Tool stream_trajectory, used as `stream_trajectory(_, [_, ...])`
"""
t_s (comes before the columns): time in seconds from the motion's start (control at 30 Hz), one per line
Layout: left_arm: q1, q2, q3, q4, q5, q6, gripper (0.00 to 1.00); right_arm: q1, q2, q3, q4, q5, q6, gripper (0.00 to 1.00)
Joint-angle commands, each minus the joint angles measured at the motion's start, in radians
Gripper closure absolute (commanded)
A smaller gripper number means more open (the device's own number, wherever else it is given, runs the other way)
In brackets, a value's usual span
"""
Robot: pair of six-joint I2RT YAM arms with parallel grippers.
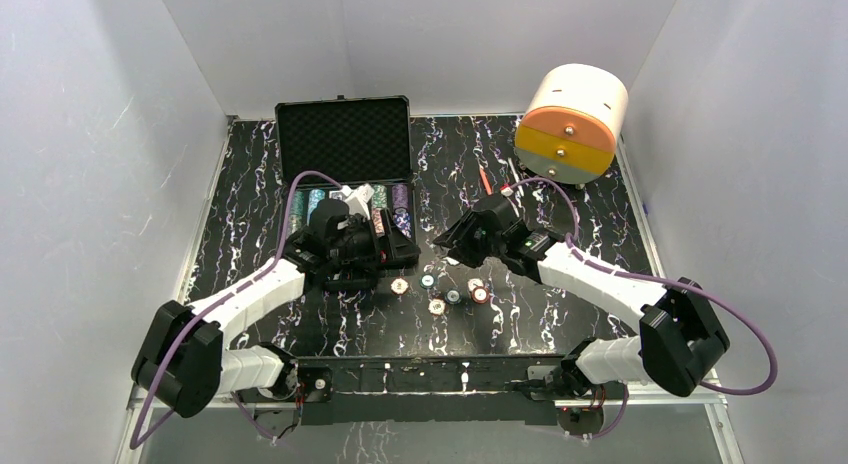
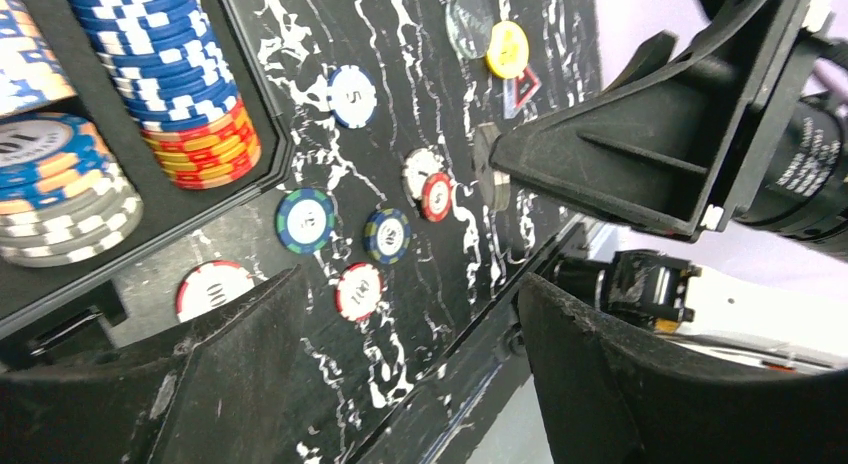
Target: Pack up texas hold em set
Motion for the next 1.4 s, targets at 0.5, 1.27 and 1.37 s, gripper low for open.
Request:
stream_trajectory(0.5, [-0.144,0.08,0.036,0.241,-0.137,-0.076,0.55,-0.001,-0.026,0.012,0.074,-0.099,0.201,0.59])
stream_trajectory(1.27, [-0.156,0.083,0.288,-0.313,-0.216,0.628,1.0,-0.107,-0.142,0.018,0.002,0.017,-0.048,0.11])
stream_trajectory(1.37, [-0.156,0.088,0.351,-0.494,-0.19,0.889,1.0,-0.148,-0.193,-0.005,-0.031,0.046,-0.089,0.11])
